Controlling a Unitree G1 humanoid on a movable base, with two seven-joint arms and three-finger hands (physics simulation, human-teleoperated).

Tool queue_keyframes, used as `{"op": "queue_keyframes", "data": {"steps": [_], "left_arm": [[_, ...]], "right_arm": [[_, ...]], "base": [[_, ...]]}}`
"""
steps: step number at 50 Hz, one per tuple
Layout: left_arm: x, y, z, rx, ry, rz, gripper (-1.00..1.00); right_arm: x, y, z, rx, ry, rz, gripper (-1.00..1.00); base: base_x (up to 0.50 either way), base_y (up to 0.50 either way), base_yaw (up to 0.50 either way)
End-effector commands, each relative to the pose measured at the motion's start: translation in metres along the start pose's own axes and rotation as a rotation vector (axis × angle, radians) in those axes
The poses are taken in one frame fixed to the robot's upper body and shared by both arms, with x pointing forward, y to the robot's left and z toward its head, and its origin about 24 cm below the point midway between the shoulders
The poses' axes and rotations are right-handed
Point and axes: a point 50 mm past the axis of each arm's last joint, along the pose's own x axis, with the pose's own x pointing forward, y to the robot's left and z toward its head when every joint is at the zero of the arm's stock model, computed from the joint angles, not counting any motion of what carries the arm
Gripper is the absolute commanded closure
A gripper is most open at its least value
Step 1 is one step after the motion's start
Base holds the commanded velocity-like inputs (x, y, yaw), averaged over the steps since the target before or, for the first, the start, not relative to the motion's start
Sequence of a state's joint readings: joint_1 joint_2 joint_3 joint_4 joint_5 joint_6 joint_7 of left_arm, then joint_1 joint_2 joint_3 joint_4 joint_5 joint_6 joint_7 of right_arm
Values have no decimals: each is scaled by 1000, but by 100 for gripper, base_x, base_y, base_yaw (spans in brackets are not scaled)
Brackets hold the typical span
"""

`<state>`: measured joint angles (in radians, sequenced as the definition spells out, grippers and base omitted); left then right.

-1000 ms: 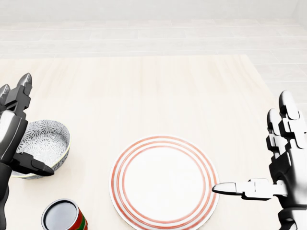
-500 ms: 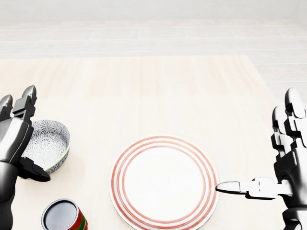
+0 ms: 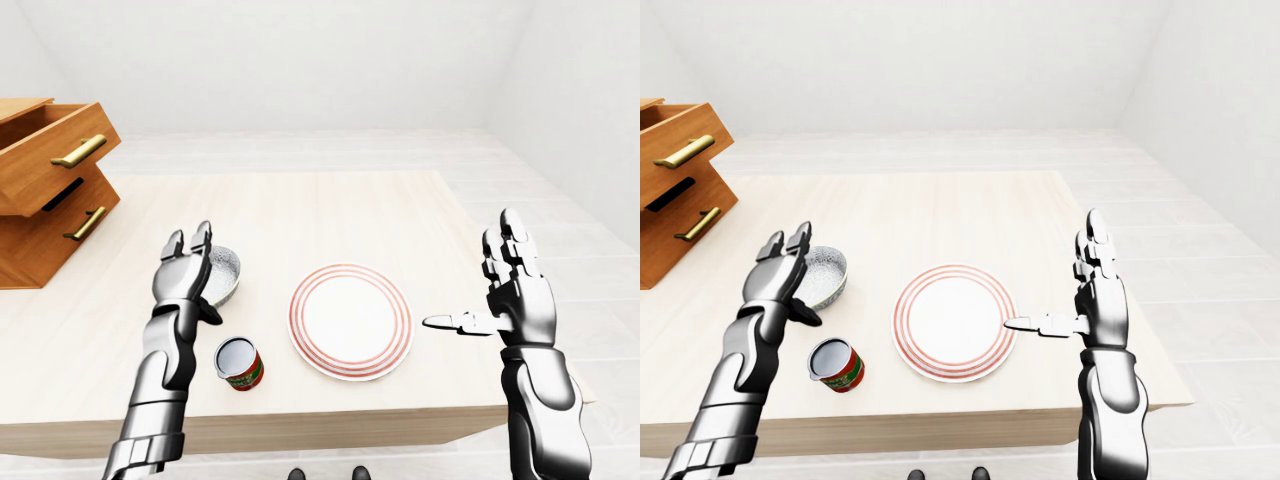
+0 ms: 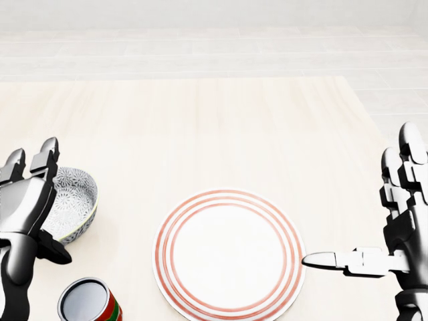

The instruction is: Put the bowl on the plate.

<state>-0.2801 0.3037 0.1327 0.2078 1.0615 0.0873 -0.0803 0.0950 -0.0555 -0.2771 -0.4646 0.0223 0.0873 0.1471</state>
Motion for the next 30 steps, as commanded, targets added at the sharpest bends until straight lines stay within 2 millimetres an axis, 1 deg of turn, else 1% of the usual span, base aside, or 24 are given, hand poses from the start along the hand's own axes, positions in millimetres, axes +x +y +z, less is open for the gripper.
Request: {"op": "queue_keyframes", "data": {"steps": [1,9,23,30], "left_arm": [[1,-9,-2,29,12,-10,-100],[0,-13,-3,38,17,-16,-100],[-3,-34,-7,56,23,-43,-100],[-4,-39,-8,67,24,-43,-100]], "right_arm": [[0,0,-1,2,5,-1,-100],[0,0,-3,3,11,-2,-100],[0,0,-4,2,15,-3,-100],[1,-1,-5,3,20,-5,-100]], "base": [[0,0,0],[0,0,0],[0,0,0],[0,0,0]]}}
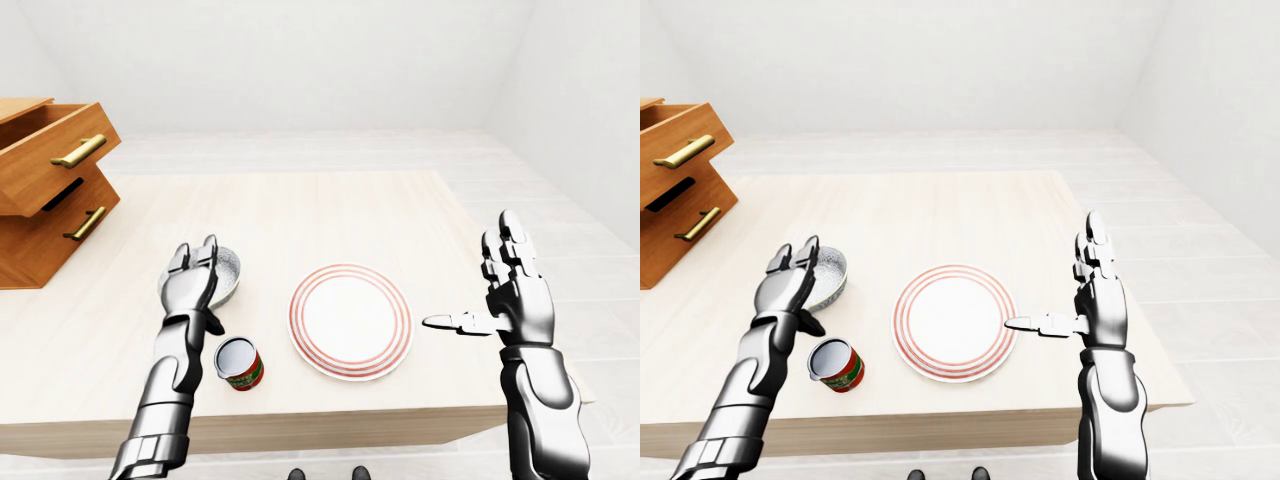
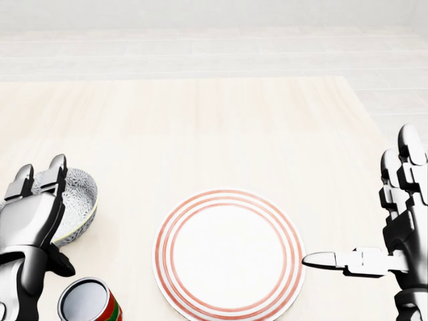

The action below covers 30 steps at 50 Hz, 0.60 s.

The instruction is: Put the bowl on the plate.

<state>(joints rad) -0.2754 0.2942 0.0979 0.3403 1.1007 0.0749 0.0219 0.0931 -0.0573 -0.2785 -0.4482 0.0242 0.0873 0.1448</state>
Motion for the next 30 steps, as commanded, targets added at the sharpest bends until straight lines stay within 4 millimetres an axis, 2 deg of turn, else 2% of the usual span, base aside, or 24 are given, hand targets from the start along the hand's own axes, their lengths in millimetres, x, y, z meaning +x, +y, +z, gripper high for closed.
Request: {"op": "queue_keyframes", "data": {"steps": [1,30], "left_arm": [[-2,-10,-2,17,2,-9,-100],[1,-31,-6,22,12,-41,-100]], "right_arm": [[1,0,-2,0,6,-3,-100],[1,-1,-5,2,18,-2,-100]], "base": [[0,0,0],[0,0,0]]}}
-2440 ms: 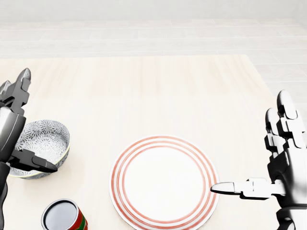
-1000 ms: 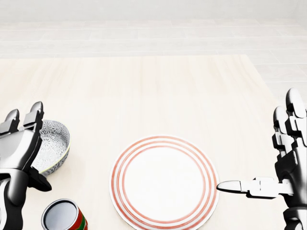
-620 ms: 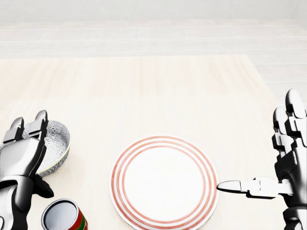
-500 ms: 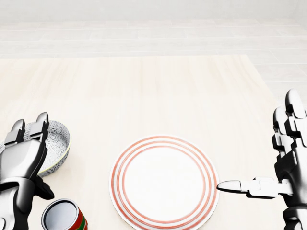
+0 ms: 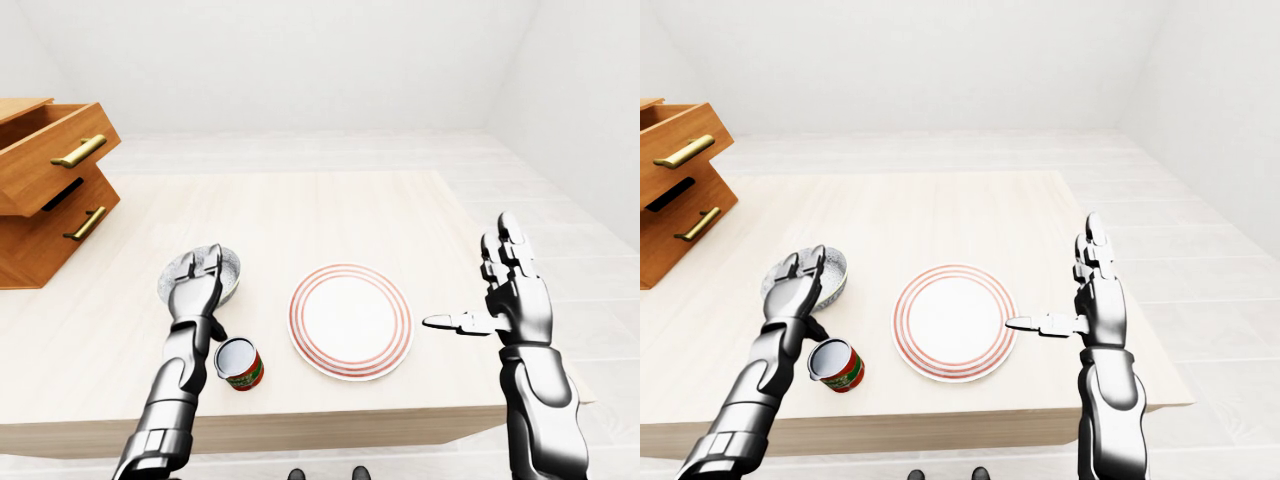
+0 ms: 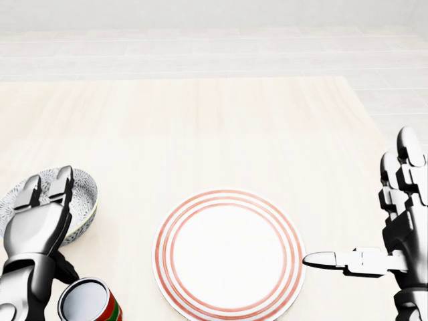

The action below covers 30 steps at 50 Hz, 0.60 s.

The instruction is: Put the bowl on the plate.

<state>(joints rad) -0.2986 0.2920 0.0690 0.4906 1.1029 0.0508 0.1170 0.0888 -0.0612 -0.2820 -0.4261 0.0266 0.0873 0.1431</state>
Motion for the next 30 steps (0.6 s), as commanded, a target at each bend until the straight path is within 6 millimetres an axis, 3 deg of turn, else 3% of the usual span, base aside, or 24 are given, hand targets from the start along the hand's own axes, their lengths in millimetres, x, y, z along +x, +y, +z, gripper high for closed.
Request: {"op": "queue_keyframes", "data": {"steps": [1,30], "left_arm": [[1,-8,-2,3,5,-13,-100],[8,-24,-8,11,24,-28,-100]], "right_arm": [[0,0,0,0,0,2,-100],[1,1,0,-4,-2,0,-100]], "base": [[0,0,0],[0,0,0]]}}
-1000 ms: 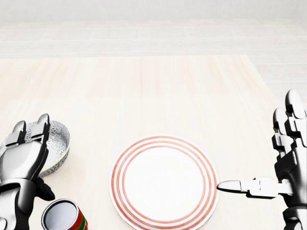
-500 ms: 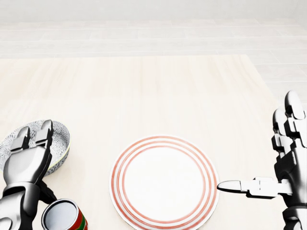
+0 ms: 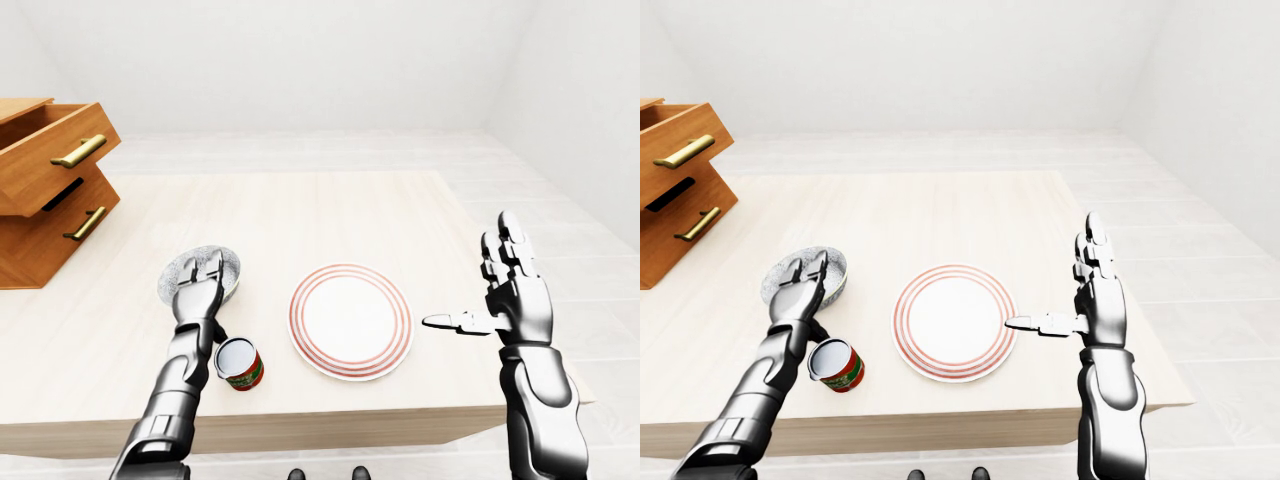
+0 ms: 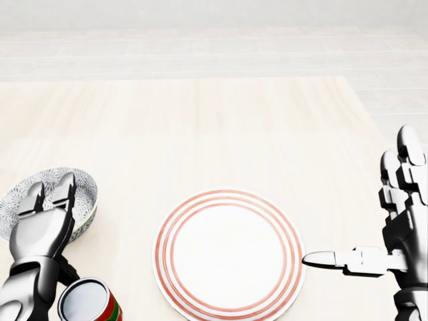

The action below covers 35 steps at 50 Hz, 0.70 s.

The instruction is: Put the bowl on the plate.

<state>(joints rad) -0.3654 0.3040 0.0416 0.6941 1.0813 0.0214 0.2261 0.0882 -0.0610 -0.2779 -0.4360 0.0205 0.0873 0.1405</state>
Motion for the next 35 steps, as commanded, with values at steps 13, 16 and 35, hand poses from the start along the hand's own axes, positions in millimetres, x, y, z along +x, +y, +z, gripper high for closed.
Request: {"op": "queue_keyframes", "data": {"steps": [13,16,35], "left_arm": [[1,-6,-3,0,9,-12,-100],[2,-6,-3,-5,12,-11,-100],[3,-8,-3,-24,16,-28,-100]], "right_arm": [[0,-1,-2,3,9,-2,-100],[-1,-1,-2,3,9,-2,-100],[-1,-1,-1,2,4,-2,-100]], "base": [[0,0,0],[0,0,0],[0,0,0]]}}
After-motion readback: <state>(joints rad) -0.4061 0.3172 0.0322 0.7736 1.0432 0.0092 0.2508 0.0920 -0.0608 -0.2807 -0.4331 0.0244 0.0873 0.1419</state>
